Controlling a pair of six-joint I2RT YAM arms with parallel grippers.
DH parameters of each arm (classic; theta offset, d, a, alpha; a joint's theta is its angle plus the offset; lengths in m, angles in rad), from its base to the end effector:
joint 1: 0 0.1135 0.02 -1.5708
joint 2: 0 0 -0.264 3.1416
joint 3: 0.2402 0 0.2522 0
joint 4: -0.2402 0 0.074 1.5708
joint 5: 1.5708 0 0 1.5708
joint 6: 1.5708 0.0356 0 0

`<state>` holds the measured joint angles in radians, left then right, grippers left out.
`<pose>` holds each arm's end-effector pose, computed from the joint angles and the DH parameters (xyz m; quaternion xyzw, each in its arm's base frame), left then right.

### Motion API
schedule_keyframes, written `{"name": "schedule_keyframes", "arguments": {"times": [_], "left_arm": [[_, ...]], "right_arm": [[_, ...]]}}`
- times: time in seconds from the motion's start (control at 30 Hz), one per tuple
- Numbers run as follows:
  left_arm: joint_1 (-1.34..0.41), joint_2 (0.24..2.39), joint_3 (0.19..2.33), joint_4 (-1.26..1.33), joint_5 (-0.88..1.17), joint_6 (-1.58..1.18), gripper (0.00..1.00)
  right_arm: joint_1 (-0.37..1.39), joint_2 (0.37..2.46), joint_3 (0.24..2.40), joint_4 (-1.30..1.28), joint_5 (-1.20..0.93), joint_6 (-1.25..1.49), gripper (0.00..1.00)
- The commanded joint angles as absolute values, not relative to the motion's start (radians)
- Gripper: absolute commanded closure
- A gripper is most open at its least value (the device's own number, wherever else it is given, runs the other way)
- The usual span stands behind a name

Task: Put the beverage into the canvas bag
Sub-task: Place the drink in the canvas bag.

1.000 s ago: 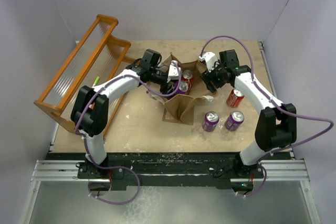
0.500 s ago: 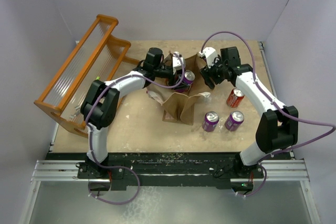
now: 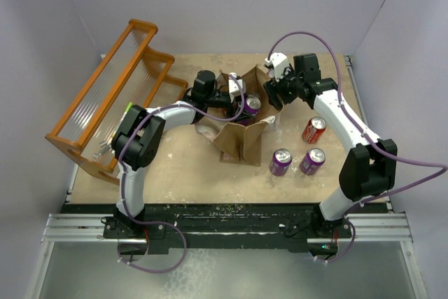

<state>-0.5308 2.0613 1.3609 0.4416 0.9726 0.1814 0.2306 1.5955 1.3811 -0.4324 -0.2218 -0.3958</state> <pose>0.3829 -0.2589 0.2103 0.5114 0.5572 -0.4584 0.4667 0.3539 0.0911 0.3184 -0.3210 0.8312 0.0622 0.4497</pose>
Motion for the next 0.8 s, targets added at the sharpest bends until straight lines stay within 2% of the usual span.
{"name": "schedule_keyframes", "arguments": {"times": [0.0, 0.33, 0.6, 0.77], "left_arm": [[-0.532, 1.96, 1.34, 0.584, 0.977, 0.144, 1.0], [-0.527, 1.86, 1.264, 0.616, 1.015, 0.168, 0.99], [-0.511, 1.886, 1.192, 0.701, 0.948, 0.138, 1.0], [-0.508, 1.926, 1.186, 0.781, 0.914, 0.106, 1.0]], "right_arm": [[0.232, 1.605, 1.455, -0.453, -0.261, -0.383, 0.25], [0.232, 1.655, 1.525, -0.506, -0.27, -0.383, 0.24], [0.23, 1.667, 1.575, -0.54, -0.293, -0.387, 0.23], [0.23, 1.657, 1.676, -0.573, -0.352, -0.351, 0.18]]}}
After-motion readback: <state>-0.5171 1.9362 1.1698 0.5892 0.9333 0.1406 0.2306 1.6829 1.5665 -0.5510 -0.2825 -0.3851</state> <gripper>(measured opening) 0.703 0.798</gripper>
